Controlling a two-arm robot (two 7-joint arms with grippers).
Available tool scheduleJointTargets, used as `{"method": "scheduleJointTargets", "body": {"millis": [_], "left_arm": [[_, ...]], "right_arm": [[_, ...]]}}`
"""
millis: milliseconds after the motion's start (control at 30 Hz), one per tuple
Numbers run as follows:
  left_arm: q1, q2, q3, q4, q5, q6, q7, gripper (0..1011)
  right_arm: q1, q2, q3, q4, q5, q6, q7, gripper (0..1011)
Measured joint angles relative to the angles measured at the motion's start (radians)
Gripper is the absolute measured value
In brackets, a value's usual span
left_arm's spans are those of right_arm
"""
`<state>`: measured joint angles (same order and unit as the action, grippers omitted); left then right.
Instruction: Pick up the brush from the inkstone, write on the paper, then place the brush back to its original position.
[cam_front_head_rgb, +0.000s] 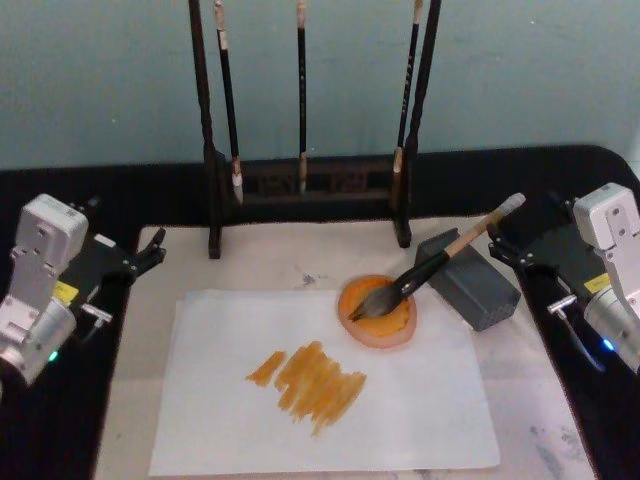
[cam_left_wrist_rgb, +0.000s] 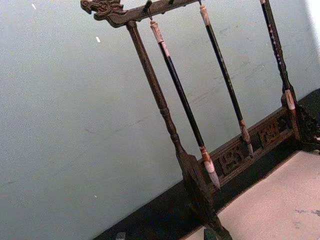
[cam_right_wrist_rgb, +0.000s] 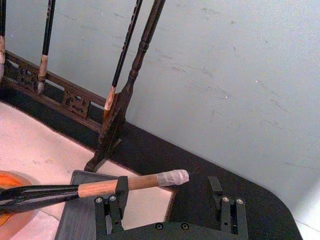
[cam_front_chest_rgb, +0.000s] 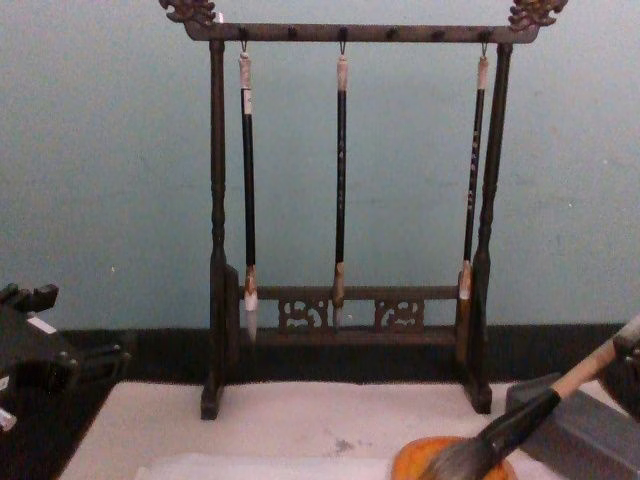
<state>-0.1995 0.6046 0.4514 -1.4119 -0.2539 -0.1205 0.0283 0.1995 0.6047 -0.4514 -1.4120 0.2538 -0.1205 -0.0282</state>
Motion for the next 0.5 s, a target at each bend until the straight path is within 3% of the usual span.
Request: {"method": "scheduleJointTargets", "body": {"millis": [500], "left_arm": [[0.000,0.000,0.000,0.000,0.000,0.000,0.000,1010]], "right_arm": [[0.000,0.000,0.000,0.000,0.000,0.000,0.000,1000]]}}
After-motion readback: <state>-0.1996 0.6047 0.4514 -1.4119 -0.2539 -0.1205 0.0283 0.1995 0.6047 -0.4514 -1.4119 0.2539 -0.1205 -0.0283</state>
